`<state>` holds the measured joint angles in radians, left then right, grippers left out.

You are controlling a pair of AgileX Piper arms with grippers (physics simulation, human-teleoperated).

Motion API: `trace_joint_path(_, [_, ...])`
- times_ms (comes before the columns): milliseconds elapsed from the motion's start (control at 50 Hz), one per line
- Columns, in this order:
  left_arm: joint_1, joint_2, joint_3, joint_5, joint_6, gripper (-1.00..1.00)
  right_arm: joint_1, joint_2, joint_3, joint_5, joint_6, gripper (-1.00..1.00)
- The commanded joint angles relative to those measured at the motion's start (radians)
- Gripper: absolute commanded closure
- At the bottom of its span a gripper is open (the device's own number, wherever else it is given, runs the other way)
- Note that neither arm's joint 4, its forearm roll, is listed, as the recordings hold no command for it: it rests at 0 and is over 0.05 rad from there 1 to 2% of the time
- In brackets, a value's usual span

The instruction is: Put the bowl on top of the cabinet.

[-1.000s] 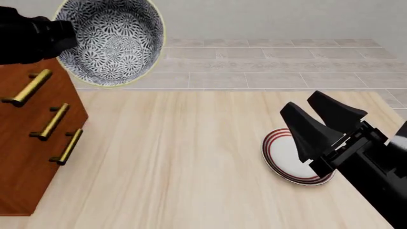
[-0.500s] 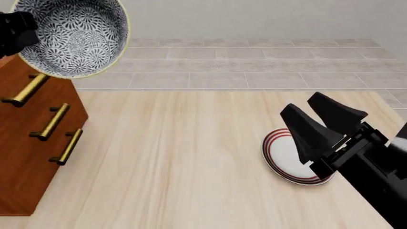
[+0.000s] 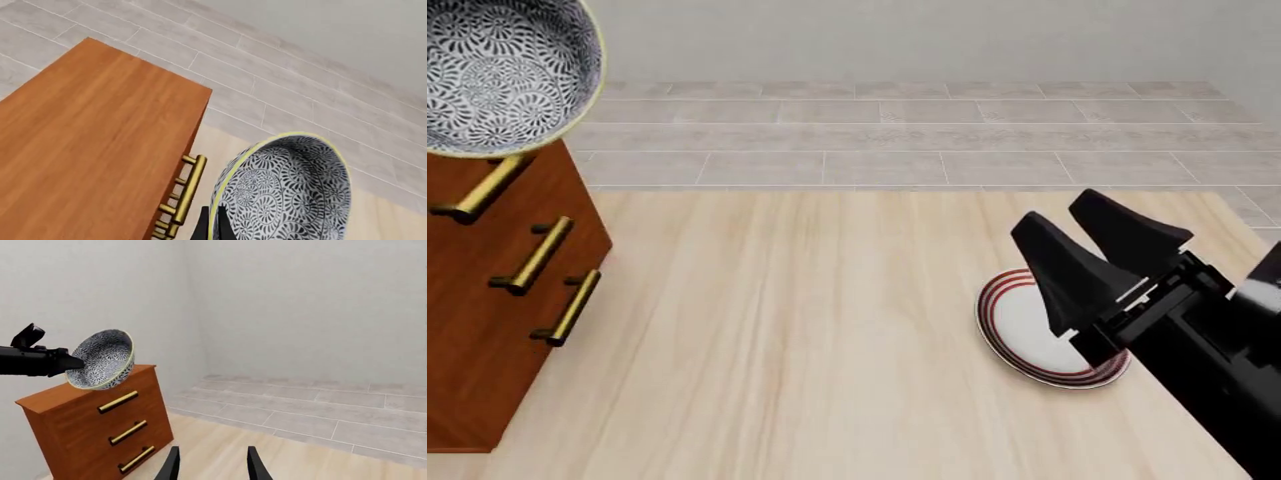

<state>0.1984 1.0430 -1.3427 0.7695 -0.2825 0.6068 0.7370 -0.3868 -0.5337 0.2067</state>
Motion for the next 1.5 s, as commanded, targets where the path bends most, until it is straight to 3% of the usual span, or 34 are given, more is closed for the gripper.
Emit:
trace_joint_path(20, [0.085,-0.017,0.012,-0.011,0.007,1.0,-0.006,0.008,-0.003,-0.005,-0.001,-1.0])
trace_joint_path(340, [0.196,-0.024,0.064,-0.052,-0.004,1.0,-0.004,-0.001,0.002,0.001,-0.001,-1.0])
trace_joint_path(1020, [0.394,0.041,0.084,-0.146,0.021,1.0,0.0,0.014,0.001,-0.003,-0.011,-1.0])
trace_joint_path(1500, [0.478,0.089,0.077,-0.195,0.016,1.0,-0.002,0.029,-0.005,-0.006,-0.018,-1.0])
